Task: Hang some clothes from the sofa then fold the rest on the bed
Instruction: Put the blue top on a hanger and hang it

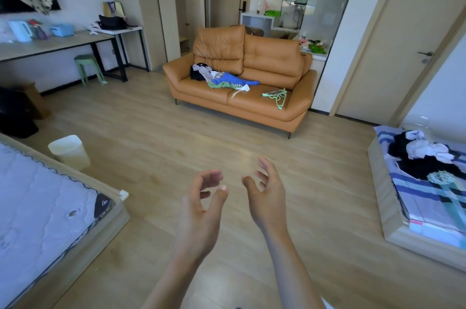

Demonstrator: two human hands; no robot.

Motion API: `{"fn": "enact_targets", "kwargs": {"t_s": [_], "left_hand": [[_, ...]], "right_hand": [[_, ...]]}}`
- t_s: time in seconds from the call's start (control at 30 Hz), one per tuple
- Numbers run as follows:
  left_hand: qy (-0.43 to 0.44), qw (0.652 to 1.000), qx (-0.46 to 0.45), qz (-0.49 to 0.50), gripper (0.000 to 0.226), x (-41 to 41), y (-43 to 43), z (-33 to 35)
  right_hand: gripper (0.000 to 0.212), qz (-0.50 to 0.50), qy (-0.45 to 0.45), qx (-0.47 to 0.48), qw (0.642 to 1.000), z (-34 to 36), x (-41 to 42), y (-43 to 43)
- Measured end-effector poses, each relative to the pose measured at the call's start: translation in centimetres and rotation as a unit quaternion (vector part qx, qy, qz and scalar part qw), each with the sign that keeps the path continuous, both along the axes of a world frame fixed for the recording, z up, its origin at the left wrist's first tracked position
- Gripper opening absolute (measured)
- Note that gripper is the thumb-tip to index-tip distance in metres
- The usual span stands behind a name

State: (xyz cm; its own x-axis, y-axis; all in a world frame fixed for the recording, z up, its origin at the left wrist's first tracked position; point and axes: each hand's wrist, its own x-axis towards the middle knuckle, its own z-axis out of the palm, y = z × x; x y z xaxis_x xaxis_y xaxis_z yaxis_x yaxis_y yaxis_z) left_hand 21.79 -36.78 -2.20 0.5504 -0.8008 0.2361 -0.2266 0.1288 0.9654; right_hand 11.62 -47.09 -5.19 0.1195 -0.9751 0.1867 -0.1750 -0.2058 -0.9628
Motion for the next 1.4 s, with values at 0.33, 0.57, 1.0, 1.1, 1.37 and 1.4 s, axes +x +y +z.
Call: {"fn": "enact_targets", "kwargs": {"t_s": [0.33,0.57,1.0,1.1,1.37,1.4], "left_hand": [[0.029,0.999,-0.024,0.025,0.025,4.0,-18.5,1.8],[0.046,0.998,-0.035,0.035,0.025,10.2,-29.9,1.0],[0.062,0.996,-0.061,-0.009,0.025,26.2,-54.5,1.7],[0.063,0.996,-0.061,-0.010,0.025,29.2,-59.4,1.8],[0.053,0.998,-0.044,0.004,0.025,36.1,-73.8,-0.5],[0.054,0.998,-0.040,0.008,0.026,37.0,-75.9,-0.7]], "right_hand": [[0.055,0.041,0.009,0.001,0.999,1.2,4.7,-18.6],[0.055,0.062,0.027,0.001,0.998,1.4,10.5,-30.1],[0.052,0.019,0.012,0.011,1.000,2.8,25.1,-52.4],[0.052,0.015,0.012,0.014,1.000,3.0,27.7,-57.2],[0.054,0.024,-0.003,0.039,0.999,-0.2,35.0,-72.8],[0.054,0.027,-0.008,0.042,0.999,-0.5,35.9,-75.1]]}}
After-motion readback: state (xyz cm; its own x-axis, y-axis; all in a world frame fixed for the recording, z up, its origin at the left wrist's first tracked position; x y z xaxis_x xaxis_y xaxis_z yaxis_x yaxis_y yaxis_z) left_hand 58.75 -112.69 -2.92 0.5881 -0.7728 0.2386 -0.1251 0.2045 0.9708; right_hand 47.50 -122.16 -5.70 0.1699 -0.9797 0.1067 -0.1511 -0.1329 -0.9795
